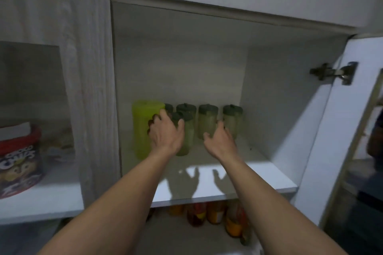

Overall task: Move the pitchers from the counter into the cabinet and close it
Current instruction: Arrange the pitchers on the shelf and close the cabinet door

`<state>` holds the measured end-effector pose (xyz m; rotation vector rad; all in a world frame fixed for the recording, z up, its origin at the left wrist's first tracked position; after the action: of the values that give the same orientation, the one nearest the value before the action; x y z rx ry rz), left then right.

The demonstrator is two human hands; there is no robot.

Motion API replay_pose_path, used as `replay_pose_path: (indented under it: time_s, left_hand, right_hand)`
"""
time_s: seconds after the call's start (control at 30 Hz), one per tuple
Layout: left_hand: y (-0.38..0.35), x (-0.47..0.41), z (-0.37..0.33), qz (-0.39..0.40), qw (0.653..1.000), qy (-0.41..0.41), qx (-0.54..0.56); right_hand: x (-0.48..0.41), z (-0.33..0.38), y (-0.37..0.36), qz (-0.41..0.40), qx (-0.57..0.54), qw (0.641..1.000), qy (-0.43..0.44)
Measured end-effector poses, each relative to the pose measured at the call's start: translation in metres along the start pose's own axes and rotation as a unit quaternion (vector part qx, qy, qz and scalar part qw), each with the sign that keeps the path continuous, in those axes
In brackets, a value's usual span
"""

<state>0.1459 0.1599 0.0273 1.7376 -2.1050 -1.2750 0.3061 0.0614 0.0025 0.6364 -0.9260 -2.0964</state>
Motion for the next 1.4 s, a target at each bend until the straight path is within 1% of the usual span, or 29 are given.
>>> replay_pose_path:
  time_s: [0.07,0.17,0.33,0.5,0.83,0.97,1.07,1.2,1.3,1.4]
  left_hand:
    - [0.006,0.019,-0.016,0.037,0.997,-0.067,-0.013]
    - [0.013,0.047,-0.037,0.099,0.983,-0.155,-0.029]
    - [0.021,0.094,-0.088,0.171,0.953,-0.249,0.009]
    - [0.03,0.144,-0.167,0.215,0.916,-0.334,0.057]
    - [0.025,0.24,-0.332,0.246,0.848,-0.449,0.141]
    - [0.012,0.283,-0.396,0.256,0.817,-0.489,0.167]
    - [0.003,0.309,-0.442,0.256,0.8,-0.514,0.174]
    - [0.002,0.328,-0.502,0.236,0.788,-0.536,0.19]
    - [0.004,0.347,-0.544,0.214,0.776,-0.565,0.181]
    - [0.001,0.363,-0.572,0.207,0.768,-0.583,0.169]
  right_hand:
    - [0.031,-0.004,0.017,-0.012,0.026,1.0,-0.005]
    - [0.085,-0.013,0.043,-0.024,0.076,0.996,-0.029]
    - [0.169,-0.025,0.105,-0.068,0.122,0.988,-0.063]
    - [0.252,-0.043,0.191,-0.14,0.189,0.965,-0.12]
    - [0.393,-0.064,0.338,-0.263,0.277,0.909,-0.169]
    - [0.44,-0.079,0.395,-0.304,0.341,0.867,-0.199]
    - [0.464,-0.089,0.436,-0.34,0.388,0.835,-0.191]
    - [0.483,-0.098,0.484,-0.36,0.437,0.796,-0.215]
    - [0.496,-0.111,0.518,-0.363,0.424,0.793,-0.244]
    - [0.503,-0.132,0.537,-0.342,0.384,0.812,-0.276]
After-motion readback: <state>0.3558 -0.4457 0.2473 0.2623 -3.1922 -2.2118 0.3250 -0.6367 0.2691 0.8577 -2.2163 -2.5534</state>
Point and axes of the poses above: each hand's wrist, its own x-axis away from the middle knuckle, its own y-axis out of the back of the hand, z = x × y, the point moved 6 cm from there along -x, towards the middle knuckle, and after that the axes turned 14 degrees about z, right-handed, at the moved point
